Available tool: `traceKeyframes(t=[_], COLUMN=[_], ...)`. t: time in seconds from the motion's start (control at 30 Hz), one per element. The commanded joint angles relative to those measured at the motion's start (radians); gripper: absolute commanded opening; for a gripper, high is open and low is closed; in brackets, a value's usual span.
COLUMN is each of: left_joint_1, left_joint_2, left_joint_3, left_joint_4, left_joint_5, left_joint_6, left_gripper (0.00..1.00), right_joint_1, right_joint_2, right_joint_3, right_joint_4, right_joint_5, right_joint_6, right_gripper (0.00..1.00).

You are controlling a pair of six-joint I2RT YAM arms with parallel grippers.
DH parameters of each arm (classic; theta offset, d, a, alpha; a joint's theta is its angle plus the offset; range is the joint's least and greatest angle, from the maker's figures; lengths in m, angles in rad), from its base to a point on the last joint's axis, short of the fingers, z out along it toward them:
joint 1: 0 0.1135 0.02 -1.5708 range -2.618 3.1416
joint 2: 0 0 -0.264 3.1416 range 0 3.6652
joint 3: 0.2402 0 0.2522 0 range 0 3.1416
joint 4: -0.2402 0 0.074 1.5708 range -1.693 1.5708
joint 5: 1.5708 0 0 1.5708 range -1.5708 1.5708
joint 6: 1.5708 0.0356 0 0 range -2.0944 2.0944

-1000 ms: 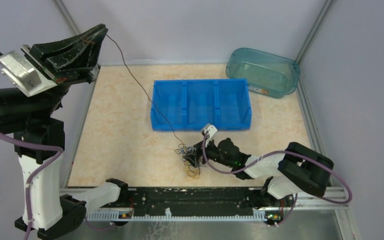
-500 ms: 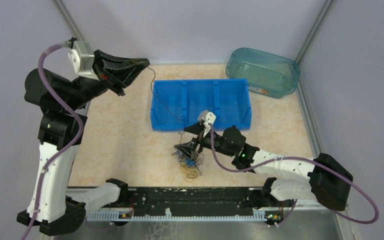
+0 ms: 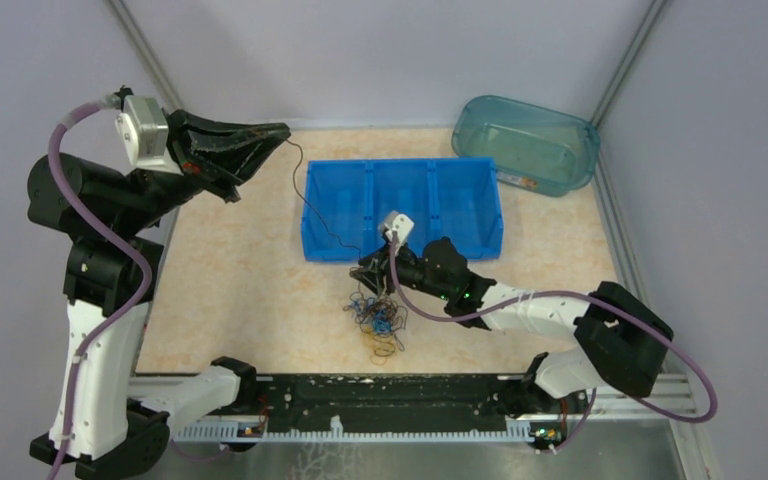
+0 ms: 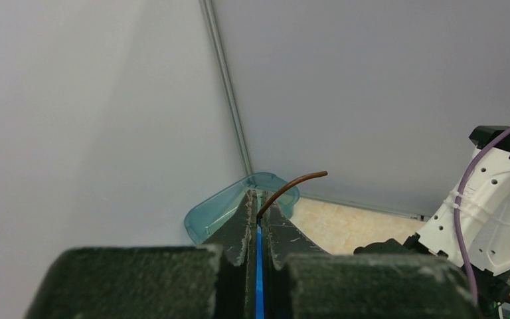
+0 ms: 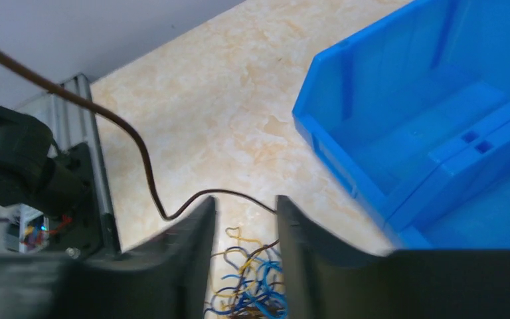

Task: Untangle the cables

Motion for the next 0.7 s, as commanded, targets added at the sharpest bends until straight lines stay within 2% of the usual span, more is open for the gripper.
traceKeyframes(t=[0.0, 0.17, 0.43, 0.47, 0.5, 0.53, 0.57, 0.67], left_joint_1=[-0.005, -0.004, -0.005, -0.005, -0.005, -0.005, -0.005, -0.005], left_joint_2=[-0.021, -0.072, -0.138, -0.136, -0.131, -0.125, -0.119, -0.102], left_joint_3=[0.004, -0.086, -0.266, -0.266, -0.261, -0.249, -0.236, -0.18], left_joint_4=[-0.003, -0.014, -0.034, -0.03, -0.024, -0.019, -0.015, -0.005], left_joint_5=[0.005, 0.002, 0.009, 0.009, 0.006, 0.002, 0.0, -0.015], left_joint_6=[-0.006, -0.019, -0.02, -0.014, -0.007, 0.002, 0.011, 0.047], left_gripper=[0.0, 0.0, 0.01, 0.01, 0.01, 0.01, 0.01, 0.01], right_joint_1=[-0.008, -0.012, -0.013, -0.012, -0.011, -0.013, -0.013, -0.035], right_joint_2=[0.046, 0.049, -0.011, -0.013, -0.015, -0.017, -0.02, -0.036], right_joint_3=[0.111, 0.148, 0.163, 0.163, 0.164, 0.162, 0.153, 0.102], right_joint_4=[0.051, 0.045, 0.02, 0.005, -0.018, -0.053, -0.074, -0.075], right_joint_5=[-0.049, -0.059, -0.092, -0.088, -0.079, -0.065, -0.04, 0.02], right_joint_6=[0.001, 0.002, 0.0, -0.004, -0.01, -0.016, -0.022, -0.008], right_gripper=[0.28, 0.0, 0.0, 0.02, 0.16, 0.36, 0.44, 0.57])
